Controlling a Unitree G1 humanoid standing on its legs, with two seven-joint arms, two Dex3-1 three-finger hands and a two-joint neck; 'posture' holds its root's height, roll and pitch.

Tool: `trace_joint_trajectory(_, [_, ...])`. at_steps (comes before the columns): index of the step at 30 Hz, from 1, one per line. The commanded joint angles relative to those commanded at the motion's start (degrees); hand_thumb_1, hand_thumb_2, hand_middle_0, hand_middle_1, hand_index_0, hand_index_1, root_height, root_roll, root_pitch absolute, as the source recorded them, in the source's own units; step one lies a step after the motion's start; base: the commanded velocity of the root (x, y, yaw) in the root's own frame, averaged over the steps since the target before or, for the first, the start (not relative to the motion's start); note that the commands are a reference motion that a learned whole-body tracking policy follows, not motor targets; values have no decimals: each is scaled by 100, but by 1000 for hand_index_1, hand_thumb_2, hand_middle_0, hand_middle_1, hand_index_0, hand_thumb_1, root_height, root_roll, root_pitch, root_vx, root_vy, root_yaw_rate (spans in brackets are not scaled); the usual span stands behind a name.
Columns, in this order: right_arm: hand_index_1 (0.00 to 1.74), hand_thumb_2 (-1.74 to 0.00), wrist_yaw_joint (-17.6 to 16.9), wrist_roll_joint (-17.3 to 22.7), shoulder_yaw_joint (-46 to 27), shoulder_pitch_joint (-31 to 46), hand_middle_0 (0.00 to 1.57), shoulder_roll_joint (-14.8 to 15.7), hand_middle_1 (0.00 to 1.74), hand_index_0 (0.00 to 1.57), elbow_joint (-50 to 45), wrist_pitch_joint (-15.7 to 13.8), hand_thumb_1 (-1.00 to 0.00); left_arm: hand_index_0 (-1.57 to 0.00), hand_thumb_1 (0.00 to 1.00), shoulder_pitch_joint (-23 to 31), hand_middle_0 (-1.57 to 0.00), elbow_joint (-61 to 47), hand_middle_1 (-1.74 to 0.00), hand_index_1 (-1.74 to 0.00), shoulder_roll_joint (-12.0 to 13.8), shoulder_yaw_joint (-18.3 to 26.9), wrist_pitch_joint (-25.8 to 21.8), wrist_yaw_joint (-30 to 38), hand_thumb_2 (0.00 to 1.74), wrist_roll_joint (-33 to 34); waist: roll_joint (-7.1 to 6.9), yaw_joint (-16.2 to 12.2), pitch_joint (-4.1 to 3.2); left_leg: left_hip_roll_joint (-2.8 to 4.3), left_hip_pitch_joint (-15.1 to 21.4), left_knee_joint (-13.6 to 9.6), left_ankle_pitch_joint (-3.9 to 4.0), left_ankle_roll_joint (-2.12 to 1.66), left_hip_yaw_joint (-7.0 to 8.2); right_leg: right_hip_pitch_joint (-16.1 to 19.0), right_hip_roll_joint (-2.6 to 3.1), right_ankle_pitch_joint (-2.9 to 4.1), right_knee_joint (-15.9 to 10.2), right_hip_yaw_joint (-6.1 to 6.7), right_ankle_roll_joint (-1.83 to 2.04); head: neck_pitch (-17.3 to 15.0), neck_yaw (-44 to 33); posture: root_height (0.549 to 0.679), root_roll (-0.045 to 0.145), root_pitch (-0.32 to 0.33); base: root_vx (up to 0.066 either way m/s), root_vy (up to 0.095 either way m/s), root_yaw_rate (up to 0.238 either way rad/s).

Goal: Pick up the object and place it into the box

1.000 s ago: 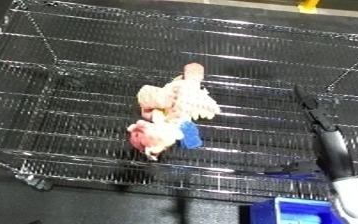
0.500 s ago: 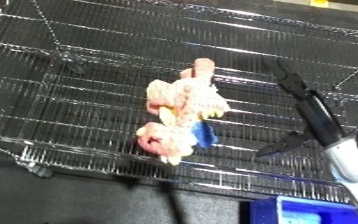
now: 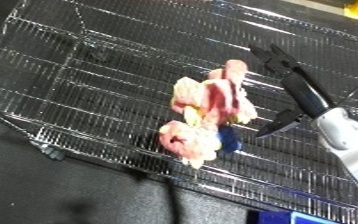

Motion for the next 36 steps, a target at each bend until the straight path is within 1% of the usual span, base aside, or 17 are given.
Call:
trace_joint_trajectory(3, [0,0,-41,-45,261,-454,0,132,0,0,391,13,0,-1570,1000,-47,-1570,11,-1740,-1740,32,-14,-38,6,1740,-43,44,55,80,-27,-173,97,-10,12,-35,-123,-28,35,26,-4,6,166,129,626,11,-92,-15,23,74])
trace_joint_trajectory(6, [0,0,-53,-109,551,-934,0,296,0,0,770,27,0,-1570,1000,-94,-1570,1,-1740,-1740,29,15,-74,17,1740,-86,91,78,196,-50,-319,167,-15,21,-78,-216,-47,53,45,-15,4,303,264,625,7,-80,-10,14,100])
trace_joint_trajectory(8, [0,0,-43,-190,745,-1205,0,408,0,0,1024,50,0,-1570,1000,-118,-1570,3,-1740,-1740,25,34,-88,28,1740,-100,116,93,247,-64,-397,191,-18,22,-103,-267,-54,61,47,-26,1,370,340,624,5,-72,-3,12,87])
trace_joint_trajectory(11, [0,0,-25,-334,929,-1399,0,594,0,0,1380,93,0,-1570,1000,-117,-1570,13,-1740,-1740,33,26,-103,44,1740,-112,142,148,253,-73,-486,221,-29,23,-133,-328,-59,74,50,-45,-5,428,409,624,2,-63,-1,11,61])
trace_joint_trajectory(15, [0,0,-30,-464,970,-1420,0,947,0,0,1828,151,0,-1570,1000,-100,-1570,10,-1740,-1740,4,2,-122,78,1740,-143,181,220,253,-71,-537,249,-50,27,-154,-354,-60,71,46,-71,-11,510,557,623,-1,-58,-1,10,24])
trace_joint_trajectory(20, [0,0,-21,-658,942,-1265,0,1407,0,0,2379,209,0,-1570,1000,-91,-1570,-3,-1740,-1740,-45,-40,-139,119,1740,-127,225,276,253,-68,-560,222,-49,31,-173,-354,-52,69,14,-96,-15,568,650,624,-3,-53,-9,8,27])
trace_joint_trajectory(23, [0,0,40,-860,950,-1137,0,1669,0,0,2749,279,0,-1570,1000,-81,-1570,-21,-1740,-1740,-94,-52,-141,126,1740,-96,254,286,253,-66,-561,199,-47,35,-171,-355,-45,64,11,-97,-19,585,701,624,-3,-51,-17,18,15])
trace_joint_trajectory(28, [0,0,126,-1133,932,-931,0,2033,0,0,3274,428,0,-1570,1000,-88,-1570,-46,-1740,-1740,-155,-52,-148,131,1740,-86,276,271,253,-50,-524,156,-46,32,-149,-335,-36,50,-16,-89,-19,518,731,625,-3,-51,-12,19,-16])
trace_joint_trajectory(32, [0,0,197,-1338,936,-817,0,2169,0,0,3525,539,0,-1570,1000,-90,-1570,-71,-1740,-1740,-188,-74,-147,105,1740,-98,275,250,253,-42,-488,104,-31,26,-141,-310,-28,31,-30,-83,-20,493,740,625,-2,-52,-13,13,-5])
trace_joint_trajectory(36, [0,0,283,-1534,971,-727,0,2152,0,0,3692,628,0,-1570,1000,-116,-1570,-50,-1740,-1740,-182,-104,-139,48,1740,-115,263,240,253,-41,-444,65,-18,17,-137,-276,-19,28,-44,-72,-20,477,807,625,-1,-56,-11,0,-5])
